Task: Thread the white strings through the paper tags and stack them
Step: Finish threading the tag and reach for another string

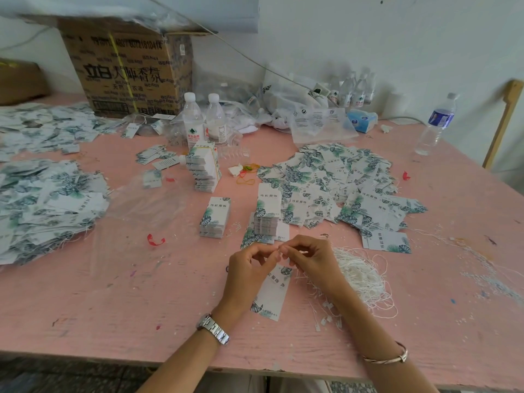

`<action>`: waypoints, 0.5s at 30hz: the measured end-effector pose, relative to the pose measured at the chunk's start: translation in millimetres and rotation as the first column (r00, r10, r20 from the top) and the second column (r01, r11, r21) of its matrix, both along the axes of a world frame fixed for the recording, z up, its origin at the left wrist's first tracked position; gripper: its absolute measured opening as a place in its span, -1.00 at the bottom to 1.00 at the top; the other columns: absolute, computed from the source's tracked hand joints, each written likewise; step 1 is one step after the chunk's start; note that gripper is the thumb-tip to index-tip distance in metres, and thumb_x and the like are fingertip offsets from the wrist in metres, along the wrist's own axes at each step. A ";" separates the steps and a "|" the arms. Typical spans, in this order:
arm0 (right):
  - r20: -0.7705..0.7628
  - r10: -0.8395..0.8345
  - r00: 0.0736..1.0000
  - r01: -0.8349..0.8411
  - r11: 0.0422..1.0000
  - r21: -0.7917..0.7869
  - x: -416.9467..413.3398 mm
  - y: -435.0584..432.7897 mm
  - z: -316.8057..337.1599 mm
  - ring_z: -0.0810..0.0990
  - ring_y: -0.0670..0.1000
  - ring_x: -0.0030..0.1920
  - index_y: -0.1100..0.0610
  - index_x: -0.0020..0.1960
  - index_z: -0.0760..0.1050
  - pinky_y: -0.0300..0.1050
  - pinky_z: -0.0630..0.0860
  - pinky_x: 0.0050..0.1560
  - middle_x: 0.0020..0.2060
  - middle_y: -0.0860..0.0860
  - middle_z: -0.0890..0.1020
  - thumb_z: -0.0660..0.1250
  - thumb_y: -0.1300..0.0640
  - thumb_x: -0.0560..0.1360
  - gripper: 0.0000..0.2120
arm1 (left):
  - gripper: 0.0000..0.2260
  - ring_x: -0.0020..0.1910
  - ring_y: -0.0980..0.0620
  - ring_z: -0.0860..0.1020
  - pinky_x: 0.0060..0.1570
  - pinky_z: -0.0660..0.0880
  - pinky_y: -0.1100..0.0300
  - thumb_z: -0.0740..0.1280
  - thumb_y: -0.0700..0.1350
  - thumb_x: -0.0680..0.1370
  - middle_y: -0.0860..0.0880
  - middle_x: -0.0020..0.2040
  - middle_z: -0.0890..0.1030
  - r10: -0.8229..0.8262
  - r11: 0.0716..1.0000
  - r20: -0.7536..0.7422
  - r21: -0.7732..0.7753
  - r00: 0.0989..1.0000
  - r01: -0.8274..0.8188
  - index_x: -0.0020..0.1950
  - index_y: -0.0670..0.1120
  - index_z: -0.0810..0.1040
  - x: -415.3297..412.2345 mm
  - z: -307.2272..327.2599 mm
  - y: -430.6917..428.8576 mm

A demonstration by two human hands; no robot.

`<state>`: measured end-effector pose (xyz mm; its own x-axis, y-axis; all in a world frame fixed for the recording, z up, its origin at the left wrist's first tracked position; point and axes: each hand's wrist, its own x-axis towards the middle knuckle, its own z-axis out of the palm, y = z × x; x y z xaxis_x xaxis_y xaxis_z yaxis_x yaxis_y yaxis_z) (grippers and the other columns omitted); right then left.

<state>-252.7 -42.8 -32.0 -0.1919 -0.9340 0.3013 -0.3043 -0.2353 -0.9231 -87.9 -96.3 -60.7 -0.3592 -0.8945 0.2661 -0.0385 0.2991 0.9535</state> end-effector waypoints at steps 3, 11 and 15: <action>-0.022 -0.001 1.000 0.001 1.000 -0.006 0.4 -0.2 -1.1 0.57 -0.05 -0.36 0.18 -0.07 0.69 -0.31 0.45 -0.33 -0.30 0.02 0.67 0.45 0.22 0.51 -0.95 | -0.96 -0.29 0.23 0.52 -0.28 0.38 0.41 0.51 -0.06 0.51 0.12 -0.21 0.69 -0.007 1.000 -0.002 0.015 1.000 0.007 -0.05 0.04 0.72 0.1 0.0 0.0; -0.045 -0.015 0.999 0.015 1.000 0.001 0.8 -0.1 -1.0 0.59 -0.04 -0.34 0.15 -0.09 0.68 -0.31 0.45 -0.32 -0.29 0.05 0.67 0.44 0.18 0.52 -0.93 | -0.95 -0.29 0.26 0.52 -0.27 0.39 0.42 0.50 -0.06 0.52 0.16 -0.21 0.69 -0.020 1.000 -0.001 0.003 1.000 0.020 -0.09 0.11 0.70 0.0 1.2 0.1; -0.066 -0.014 0.998 0.014 1.000 -0.001 -0.1 0.2 -1.1 0.59 -0.03 -0.35 0.15 -0.10 0.68 -0.26 0.47 -0.31 -0.29 0.07 0.67 0.44 0.19 0.53 -0.94 | -0.93 -0.30 0.26 0.53 -0.29 0.39 0.42 0.50 -0.05 0.52 0.18 -0.23 0.68 -0.019 1.000 -0.004 0.016 1.000 0.019 -0.10 0.14 0.70 0.3 0.6 0.3</action>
